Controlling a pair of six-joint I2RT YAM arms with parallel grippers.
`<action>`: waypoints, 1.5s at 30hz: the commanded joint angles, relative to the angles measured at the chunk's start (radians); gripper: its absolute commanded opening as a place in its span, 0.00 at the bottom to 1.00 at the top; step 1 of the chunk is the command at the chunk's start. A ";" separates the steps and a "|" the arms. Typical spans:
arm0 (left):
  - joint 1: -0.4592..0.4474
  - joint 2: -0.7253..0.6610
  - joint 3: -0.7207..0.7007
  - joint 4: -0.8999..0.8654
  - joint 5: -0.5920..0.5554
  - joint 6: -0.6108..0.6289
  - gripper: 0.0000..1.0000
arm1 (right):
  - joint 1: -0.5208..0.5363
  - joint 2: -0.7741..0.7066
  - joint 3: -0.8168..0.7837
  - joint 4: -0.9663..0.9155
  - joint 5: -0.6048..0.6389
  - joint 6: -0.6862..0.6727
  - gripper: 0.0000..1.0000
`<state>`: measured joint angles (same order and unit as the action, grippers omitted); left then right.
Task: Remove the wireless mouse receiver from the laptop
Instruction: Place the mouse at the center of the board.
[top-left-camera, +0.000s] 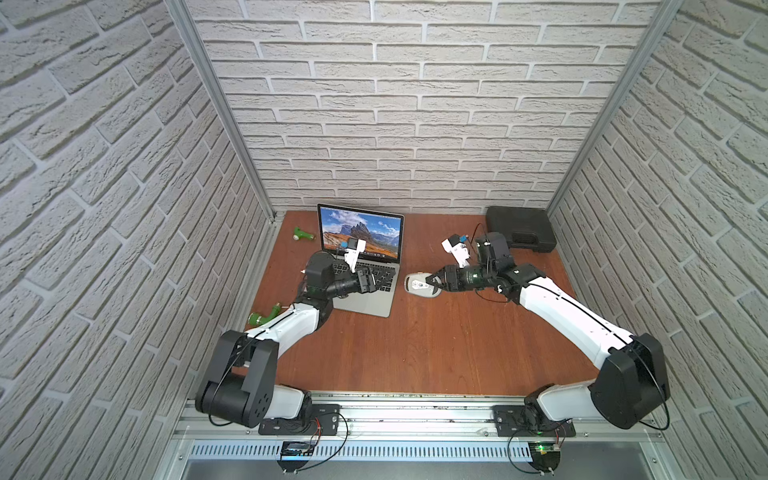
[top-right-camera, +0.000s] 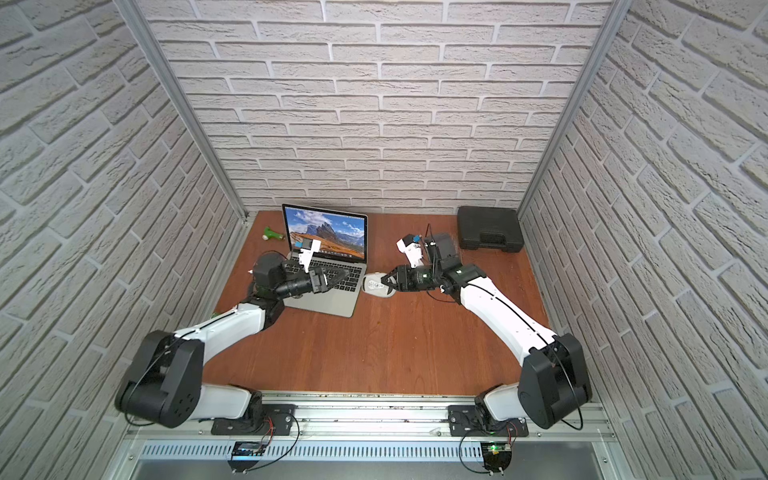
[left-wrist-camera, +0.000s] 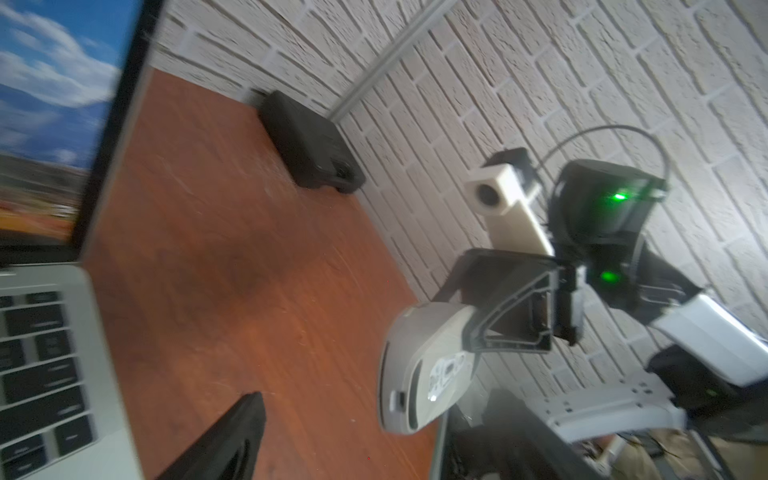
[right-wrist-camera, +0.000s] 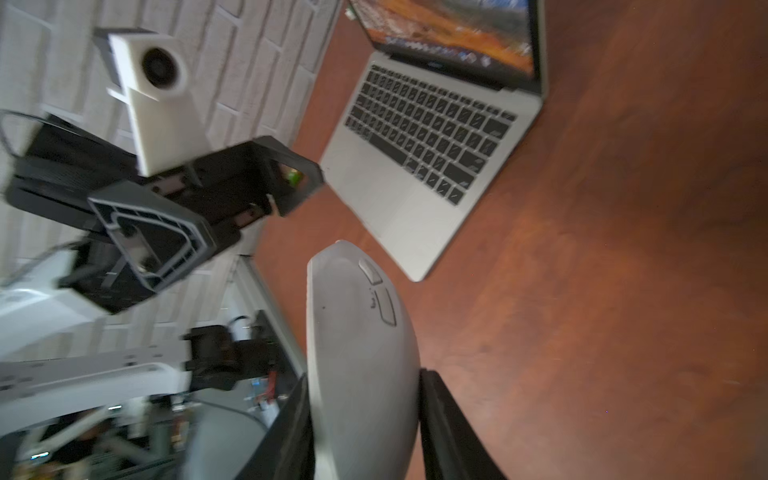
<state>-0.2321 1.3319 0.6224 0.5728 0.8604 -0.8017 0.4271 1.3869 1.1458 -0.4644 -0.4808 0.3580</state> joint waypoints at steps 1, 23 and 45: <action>0.057 -0.126 -0.032 -0.224 -0.243 0.166 0.89 | 0.170 -0.058 0.068 -0.187 0.575 -0.304 0.03; 0.069 -0.789 -0.372 -0.536 -0.776 0.319 0.95 | 0.545 0.723 0.244 0.198 1.651 -0.840 0.03; 0.070 -0.824 -0.389 -0.573 -0.802 0.292 0.95 | 0.619 0.885 0.243 -0.087 1.517 -0.495 0.45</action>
<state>-0.1638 0.5278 0.2481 -0.0097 0.0814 -0.5018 1.0306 2.2204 1.3918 -0.4931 1.2247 -0.1944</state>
